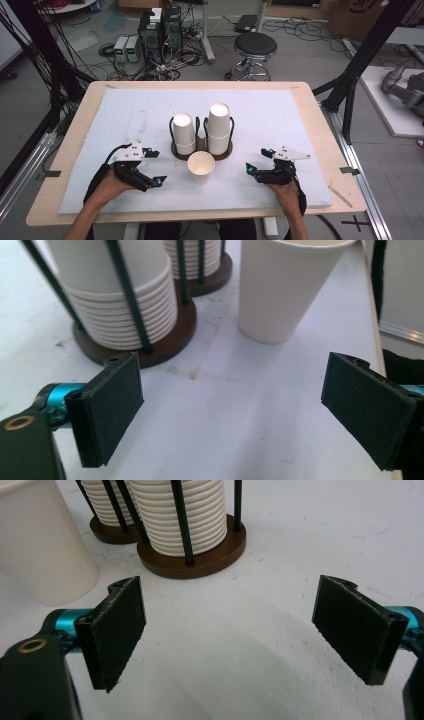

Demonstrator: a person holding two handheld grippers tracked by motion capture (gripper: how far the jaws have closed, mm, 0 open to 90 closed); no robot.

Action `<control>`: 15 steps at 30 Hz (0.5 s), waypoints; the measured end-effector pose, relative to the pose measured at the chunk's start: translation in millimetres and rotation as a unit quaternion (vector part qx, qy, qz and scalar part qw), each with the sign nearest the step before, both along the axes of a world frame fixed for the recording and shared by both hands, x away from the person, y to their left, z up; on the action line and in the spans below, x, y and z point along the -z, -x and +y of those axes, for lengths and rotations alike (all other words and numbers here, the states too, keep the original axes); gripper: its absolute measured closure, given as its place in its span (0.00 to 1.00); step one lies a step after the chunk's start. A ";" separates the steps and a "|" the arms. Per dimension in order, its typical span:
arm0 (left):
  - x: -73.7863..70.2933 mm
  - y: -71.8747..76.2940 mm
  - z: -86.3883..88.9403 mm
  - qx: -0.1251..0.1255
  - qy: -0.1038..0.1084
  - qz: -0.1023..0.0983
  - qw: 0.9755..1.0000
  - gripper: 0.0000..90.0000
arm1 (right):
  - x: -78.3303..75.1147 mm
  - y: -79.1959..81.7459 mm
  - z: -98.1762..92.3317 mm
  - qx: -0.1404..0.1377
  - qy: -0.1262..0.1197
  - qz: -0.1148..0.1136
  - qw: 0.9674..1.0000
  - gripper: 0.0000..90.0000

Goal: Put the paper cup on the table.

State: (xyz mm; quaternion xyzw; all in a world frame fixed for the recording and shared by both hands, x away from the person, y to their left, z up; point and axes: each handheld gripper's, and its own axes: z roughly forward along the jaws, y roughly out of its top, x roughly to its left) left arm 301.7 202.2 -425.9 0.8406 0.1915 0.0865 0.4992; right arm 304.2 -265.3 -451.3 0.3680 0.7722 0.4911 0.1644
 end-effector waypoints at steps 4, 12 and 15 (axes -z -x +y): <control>3.3 2.7 9.8 -0.018 0.023 -0.003 1.000 0.11 | 0.0 -0.1 0.2 -0.001 0.001 0.000 1.000 0.16; 4.2 4.4 27.0 -0.041 0.049 -0.015 0.998 0.11 | 0.1 -0.7 -0.1 -0.001 -0.001 0.001 1.000 0.16; 7.0 4.9 30.9 -0.046 0.058 -0.017 0.997 0.11 | 0.1 -0.7 -0.2 -0.001 -0.001 0.002 1.000 0.16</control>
